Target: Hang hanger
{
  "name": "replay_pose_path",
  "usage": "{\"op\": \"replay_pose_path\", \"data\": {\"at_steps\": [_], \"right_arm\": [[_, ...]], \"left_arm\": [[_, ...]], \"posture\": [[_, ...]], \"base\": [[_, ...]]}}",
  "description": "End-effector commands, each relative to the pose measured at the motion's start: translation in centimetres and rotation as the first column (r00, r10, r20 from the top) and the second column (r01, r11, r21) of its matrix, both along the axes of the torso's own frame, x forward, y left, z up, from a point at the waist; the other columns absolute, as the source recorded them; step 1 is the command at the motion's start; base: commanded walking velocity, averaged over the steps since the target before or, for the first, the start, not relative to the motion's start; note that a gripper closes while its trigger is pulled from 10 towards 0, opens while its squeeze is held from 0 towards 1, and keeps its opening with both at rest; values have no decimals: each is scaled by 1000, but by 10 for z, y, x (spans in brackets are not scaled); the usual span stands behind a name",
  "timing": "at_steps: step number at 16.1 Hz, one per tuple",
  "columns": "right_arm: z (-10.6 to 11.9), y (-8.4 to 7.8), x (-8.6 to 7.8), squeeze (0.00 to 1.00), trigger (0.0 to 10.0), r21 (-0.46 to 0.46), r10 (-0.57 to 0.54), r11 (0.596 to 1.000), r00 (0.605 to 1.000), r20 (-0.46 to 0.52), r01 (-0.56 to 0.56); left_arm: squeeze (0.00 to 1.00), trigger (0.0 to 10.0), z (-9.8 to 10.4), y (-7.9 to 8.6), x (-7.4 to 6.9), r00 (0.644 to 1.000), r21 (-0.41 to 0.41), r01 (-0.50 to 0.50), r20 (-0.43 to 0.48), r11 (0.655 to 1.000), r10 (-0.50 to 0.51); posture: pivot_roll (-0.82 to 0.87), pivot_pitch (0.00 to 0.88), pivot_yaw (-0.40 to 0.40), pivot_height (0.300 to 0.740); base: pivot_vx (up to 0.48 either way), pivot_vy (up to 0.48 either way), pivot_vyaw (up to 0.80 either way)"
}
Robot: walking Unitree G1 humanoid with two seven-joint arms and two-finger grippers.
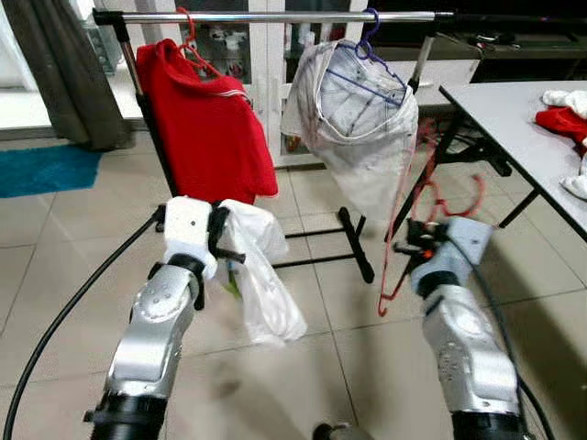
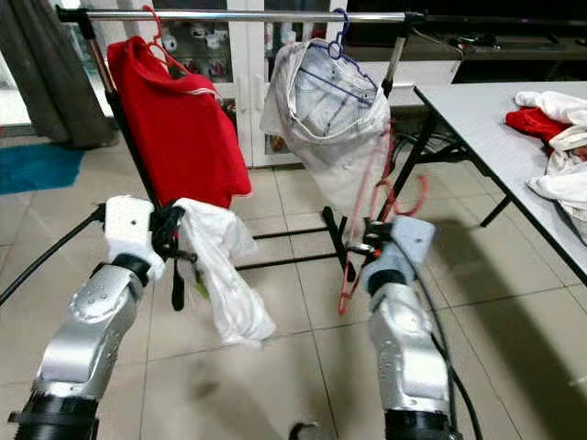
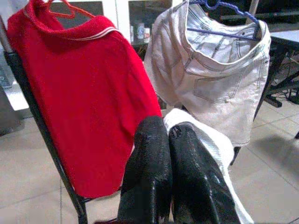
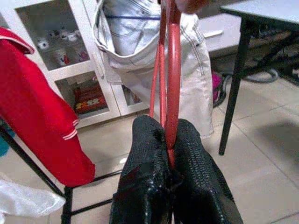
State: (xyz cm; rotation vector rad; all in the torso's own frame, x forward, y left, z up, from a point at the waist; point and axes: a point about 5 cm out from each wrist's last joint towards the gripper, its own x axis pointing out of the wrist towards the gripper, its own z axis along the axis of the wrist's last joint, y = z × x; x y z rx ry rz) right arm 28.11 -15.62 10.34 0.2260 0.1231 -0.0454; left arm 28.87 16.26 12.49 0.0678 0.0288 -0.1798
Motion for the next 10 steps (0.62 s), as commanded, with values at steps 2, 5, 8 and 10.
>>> {"op": "replay_pose_path", "data": {"at_steps": [2,5,8,10], "right_arm": [[7,-7,2,0,10000,33,-33,999,999,42,32],[13,-19,1,0,10000,92,-126,989,989,76,119],[15,-22,-1,0,10000,48,-84,996,993,87,80],[14,-21,-2,0,10000,-36,-55,998,996,70,58]], "left_arm": [[0,10000,7,1,0,1000,-22,-14,3,1000,14],[0,10000,6,4,3,999,13,-19,-31,1000,20],[0,10000,11,-3,4,998,-40,64,-17,997,-65],[0,10000,13,1,5,1000,-41,22,-2,999,-22]], "posture": [[-73,0,-25,740],[-86,0,-10,740],[-96,0,-1,740],[-99,0,2,740]], "base": [[0,0,-800],[0,0,-800],[0,0,-800],[0,0,-800]]}}
